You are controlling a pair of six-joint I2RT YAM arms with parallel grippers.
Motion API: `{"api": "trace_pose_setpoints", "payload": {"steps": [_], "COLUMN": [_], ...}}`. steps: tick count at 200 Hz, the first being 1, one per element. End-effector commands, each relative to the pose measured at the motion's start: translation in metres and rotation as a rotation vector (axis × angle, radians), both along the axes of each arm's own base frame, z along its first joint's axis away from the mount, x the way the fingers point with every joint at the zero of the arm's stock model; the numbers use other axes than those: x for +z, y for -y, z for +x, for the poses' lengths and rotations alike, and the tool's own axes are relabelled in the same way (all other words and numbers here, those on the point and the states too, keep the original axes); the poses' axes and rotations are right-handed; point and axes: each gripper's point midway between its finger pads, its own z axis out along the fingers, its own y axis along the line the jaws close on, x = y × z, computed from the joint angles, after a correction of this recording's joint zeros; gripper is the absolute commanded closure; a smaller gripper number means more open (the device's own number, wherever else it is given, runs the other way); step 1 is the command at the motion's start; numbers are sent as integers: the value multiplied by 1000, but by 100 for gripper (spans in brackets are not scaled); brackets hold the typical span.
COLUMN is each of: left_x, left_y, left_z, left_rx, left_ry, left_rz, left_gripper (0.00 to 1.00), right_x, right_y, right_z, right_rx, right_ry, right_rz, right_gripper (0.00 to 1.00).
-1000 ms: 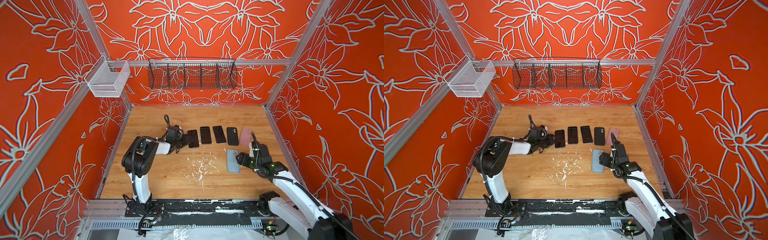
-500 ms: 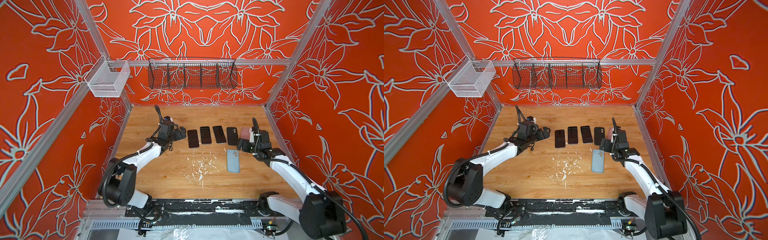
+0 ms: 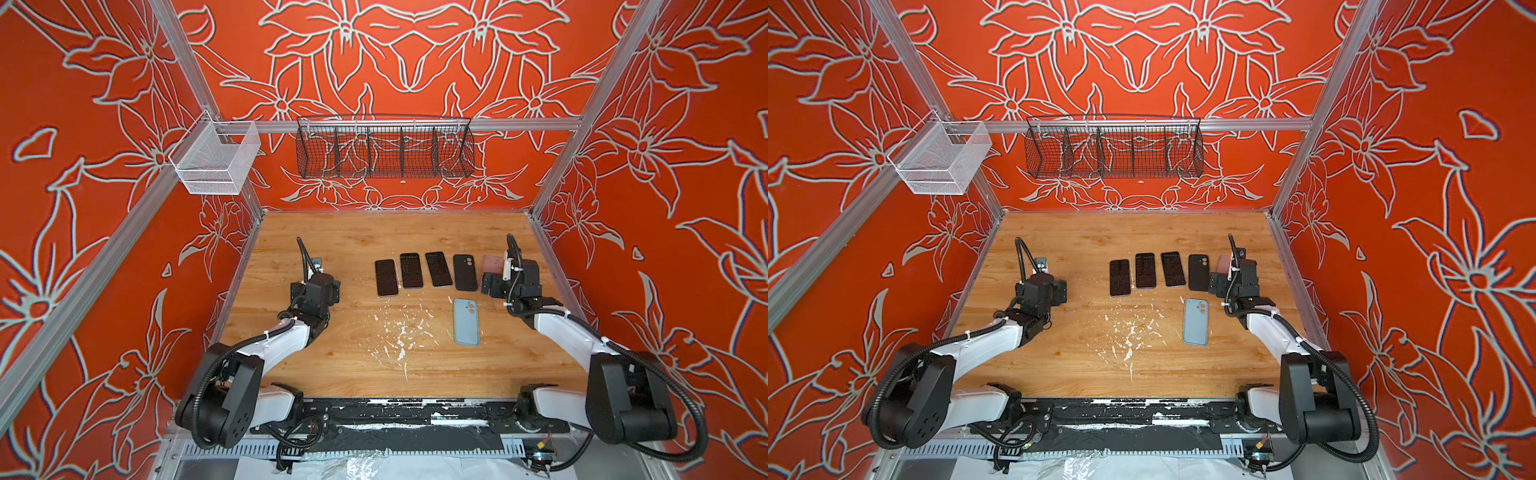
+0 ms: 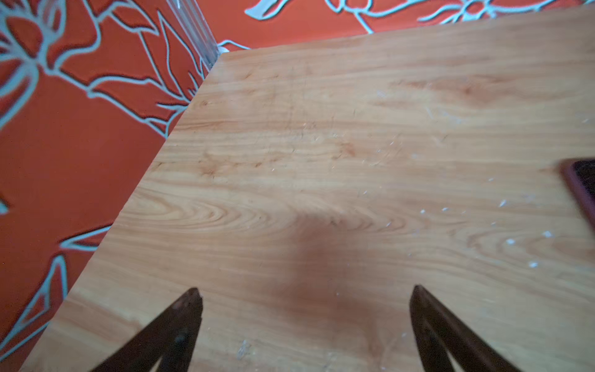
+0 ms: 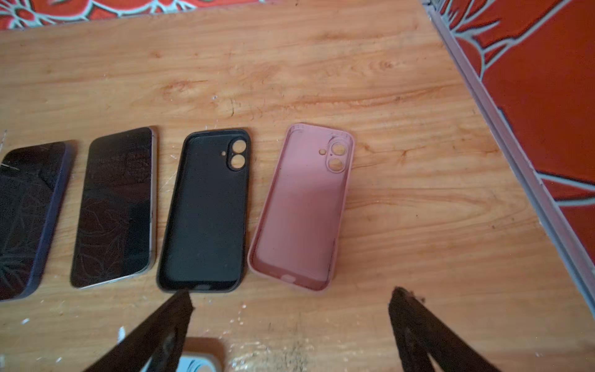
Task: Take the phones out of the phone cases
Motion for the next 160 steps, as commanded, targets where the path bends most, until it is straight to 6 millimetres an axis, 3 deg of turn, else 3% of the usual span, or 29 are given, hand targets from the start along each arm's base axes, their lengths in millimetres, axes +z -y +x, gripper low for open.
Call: {"api": "trace_pose_setpoints", "payload": {"steps": [1,42,66,96,160], "left_x": [18,4,-11,-14,-13], "left_y": [-12,-22,-21,-13,-13], "left_z": [10,10,11,17,17], "left_rx": [17,-34,-91,-158,-164], "left_ry": [155,195,182,134,141], "left_rz": [-8,-131,-208,-244,-247], "left_gripper": [3,3,3,3,3], "right_x": [15,7,-1,-5,-8], "right_y": [-2,-10,-2,-1,-2], "right_z": [17,22,21,14,15], "right_rx": [89,136,84,78,89], "right_ry": [133,200,234,302,260], "right_rz": [-92,-88,-93,-94,-96], "right_gripper": [2,2,2,2,2]}}
